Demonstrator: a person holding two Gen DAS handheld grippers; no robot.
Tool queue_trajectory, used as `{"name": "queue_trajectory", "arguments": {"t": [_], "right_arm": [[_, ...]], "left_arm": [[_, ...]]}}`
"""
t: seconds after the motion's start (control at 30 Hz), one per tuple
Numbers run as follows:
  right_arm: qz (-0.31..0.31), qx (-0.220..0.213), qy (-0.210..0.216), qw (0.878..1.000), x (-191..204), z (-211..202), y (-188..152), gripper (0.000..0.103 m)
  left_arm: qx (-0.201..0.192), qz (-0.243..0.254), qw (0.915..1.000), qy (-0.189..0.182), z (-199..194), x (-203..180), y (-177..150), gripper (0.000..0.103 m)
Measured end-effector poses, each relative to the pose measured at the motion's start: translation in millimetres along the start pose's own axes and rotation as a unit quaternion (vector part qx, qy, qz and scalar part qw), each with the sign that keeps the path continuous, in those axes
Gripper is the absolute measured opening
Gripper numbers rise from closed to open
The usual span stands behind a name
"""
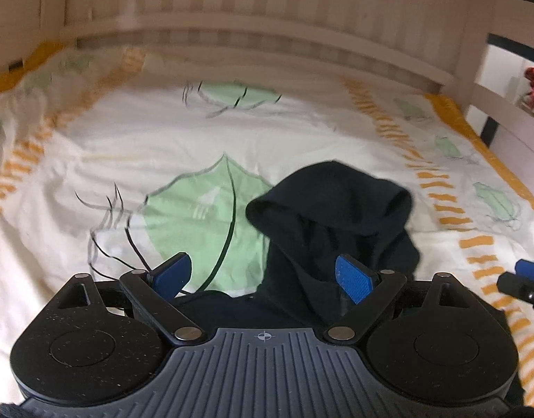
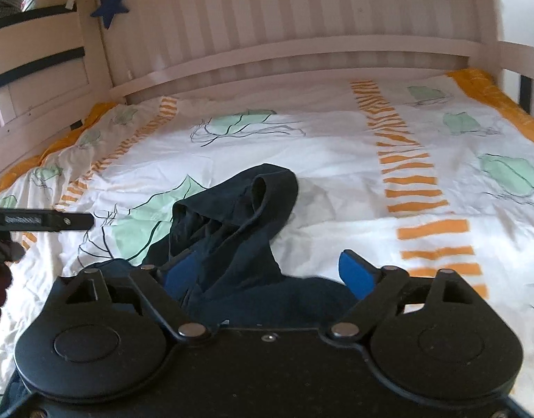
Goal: Fold large clothes
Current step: 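Grasp the hoodie hood with the left gripper and lift it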
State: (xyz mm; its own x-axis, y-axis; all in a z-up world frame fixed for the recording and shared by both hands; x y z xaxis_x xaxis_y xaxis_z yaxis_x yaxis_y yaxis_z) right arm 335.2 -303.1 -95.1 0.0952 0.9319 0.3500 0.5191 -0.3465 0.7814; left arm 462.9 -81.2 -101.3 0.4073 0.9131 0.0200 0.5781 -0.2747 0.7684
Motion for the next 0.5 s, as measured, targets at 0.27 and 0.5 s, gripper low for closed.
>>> {"name": "queue_trajectory", "arguments": {"t": [0.27, 0.5], "right_arm": [[-0.019, 0.014, -0.012, 1.0, 3, 75, 15, 0.084], [-0.019, 0.033, -0.018, 0.999, 2, 126, 16, 0.08]], "left_arm": [[0.018, 0.052, 0.9981, 0.026, 67, 3, 8, 0.09], [0.025, 0.071, 0.9965, 0.036, 113, 4, 14, 0.09]]}}
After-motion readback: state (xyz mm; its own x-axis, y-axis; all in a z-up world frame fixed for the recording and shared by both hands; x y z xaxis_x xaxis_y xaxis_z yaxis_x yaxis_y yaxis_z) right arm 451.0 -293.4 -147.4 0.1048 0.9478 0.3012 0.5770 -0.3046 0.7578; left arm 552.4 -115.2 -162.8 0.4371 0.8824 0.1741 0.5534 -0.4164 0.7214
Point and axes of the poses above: each gripper's, at about its wrist camera, not at the fingertips, and z roughly the way its jaws point, x to its left, y to its top, the point moved 10 cm from there along z, roughly the way its jaws point, and after that the axes turned 10 degrees about z, right-handed, at the moved point
